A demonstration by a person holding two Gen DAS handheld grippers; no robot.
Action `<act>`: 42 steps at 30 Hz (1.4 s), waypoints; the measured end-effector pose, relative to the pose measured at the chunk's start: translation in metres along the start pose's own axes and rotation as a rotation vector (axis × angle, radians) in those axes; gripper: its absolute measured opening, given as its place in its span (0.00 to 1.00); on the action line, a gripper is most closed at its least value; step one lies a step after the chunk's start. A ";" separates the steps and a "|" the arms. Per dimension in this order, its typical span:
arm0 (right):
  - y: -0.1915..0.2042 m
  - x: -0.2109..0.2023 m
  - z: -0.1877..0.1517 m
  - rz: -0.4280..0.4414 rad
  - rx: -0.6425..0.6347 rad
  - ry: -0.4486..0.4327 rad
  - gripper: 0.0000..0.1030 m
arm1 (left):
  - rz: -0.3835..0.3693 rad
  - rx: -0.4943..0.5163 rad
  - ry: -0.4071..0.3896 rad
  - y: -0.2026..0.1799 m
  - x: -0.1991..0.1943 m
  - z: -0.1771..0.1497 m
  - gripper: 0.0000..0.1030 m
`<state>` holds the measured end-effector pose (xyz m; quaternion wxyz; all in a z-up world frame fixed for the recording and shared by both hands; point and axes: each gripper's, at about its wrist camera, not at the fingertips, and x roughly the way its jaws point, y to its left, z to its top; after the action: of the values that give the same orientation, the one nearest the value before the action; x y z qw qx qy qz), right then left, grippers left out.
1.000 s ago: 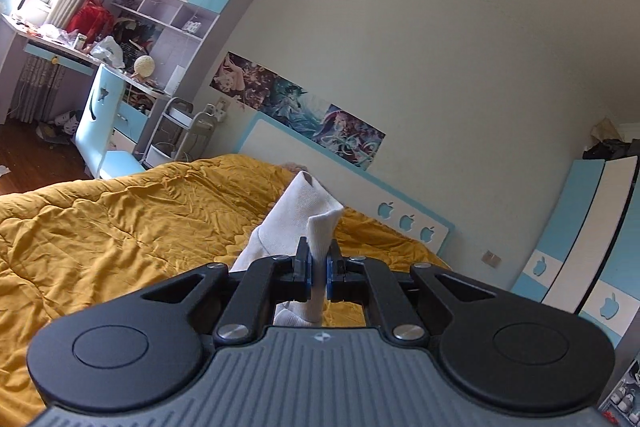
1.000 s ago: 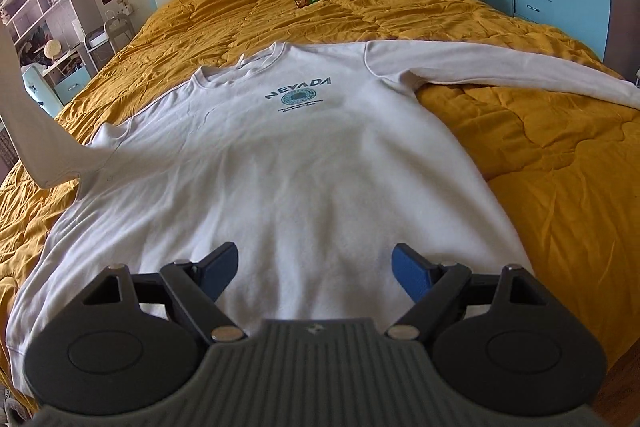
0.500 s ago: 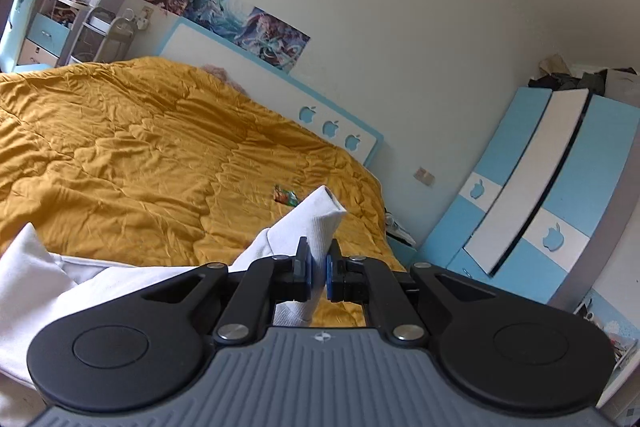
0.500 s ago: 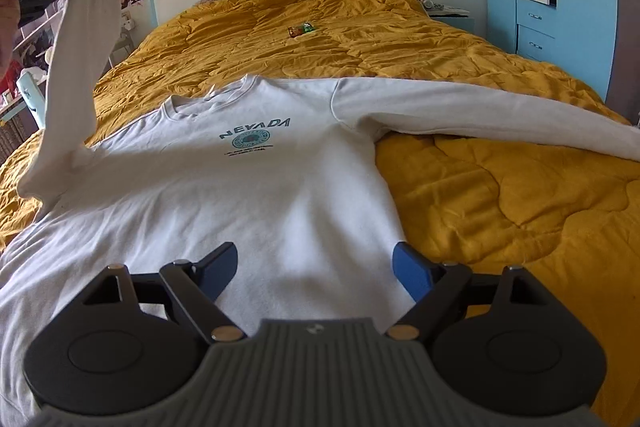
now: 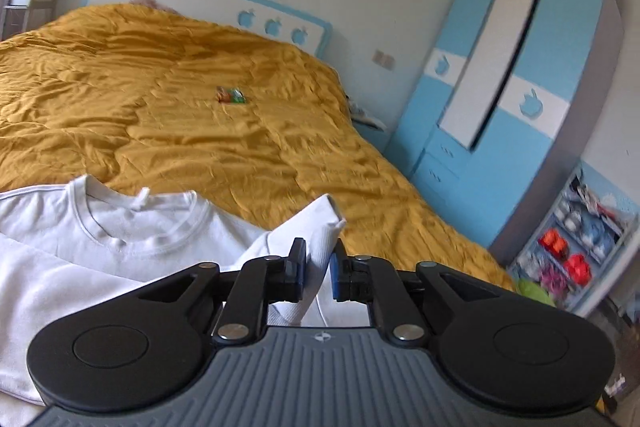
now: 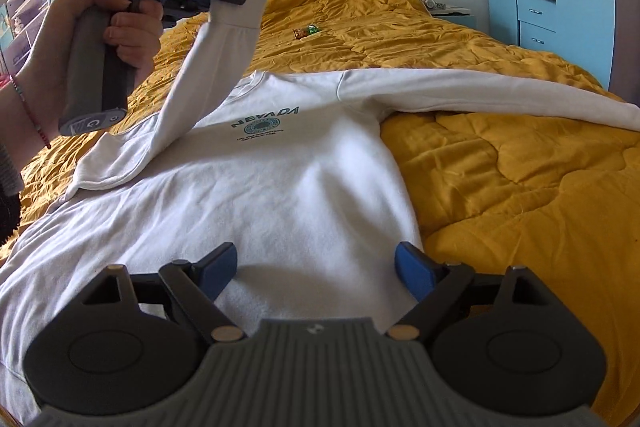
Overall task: Fold small clothes
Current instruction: 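Lift the held sleeve with the left gripper and carry it across the body, then lay the sleeve flat across the sweatshirt body and open the left gripper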
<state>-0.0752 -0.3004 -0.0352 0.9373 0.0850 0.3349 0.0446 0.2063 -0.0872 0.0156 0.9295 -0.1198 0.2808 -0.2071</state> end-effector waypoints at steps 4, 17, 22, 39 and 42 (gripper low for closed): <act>0.007 0.008 -0.003 -0.035 -0.052 0.027 0.81 | -0.304 0.089 0.384 -0.007 0.024 -0.019 0.41; 0.014 0.017 -0.007 -0.076 -0.116 0.072 0.81 | 0.163 0.452 0.054 0.034 -0.091 -0.064 0.62; 0.018 0.021 -0.009 -0.096 -0.138 0.077 0.81 | 0.471 0.577 0.000 0.082 -0.125 -0.084 0.62; 0.032 0.027 -0.012 -0.160 -0.186 0.087 0.81 | 0.815 0.623 0.243 0.165 -0.062 -0.114 0.30; 0.031 0.027 -0.012 -0.159 -0.186 0.084 0.81 | 0.876 0.506 0.238 0.181 -0.066 -0.110 0.12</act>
<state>-0.0630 -0.2642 -0.0551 0.9270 -0.0310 0.3738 0.0045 0.1510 0.0916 -0.1037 0.8905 0.2617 0.3497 0.1278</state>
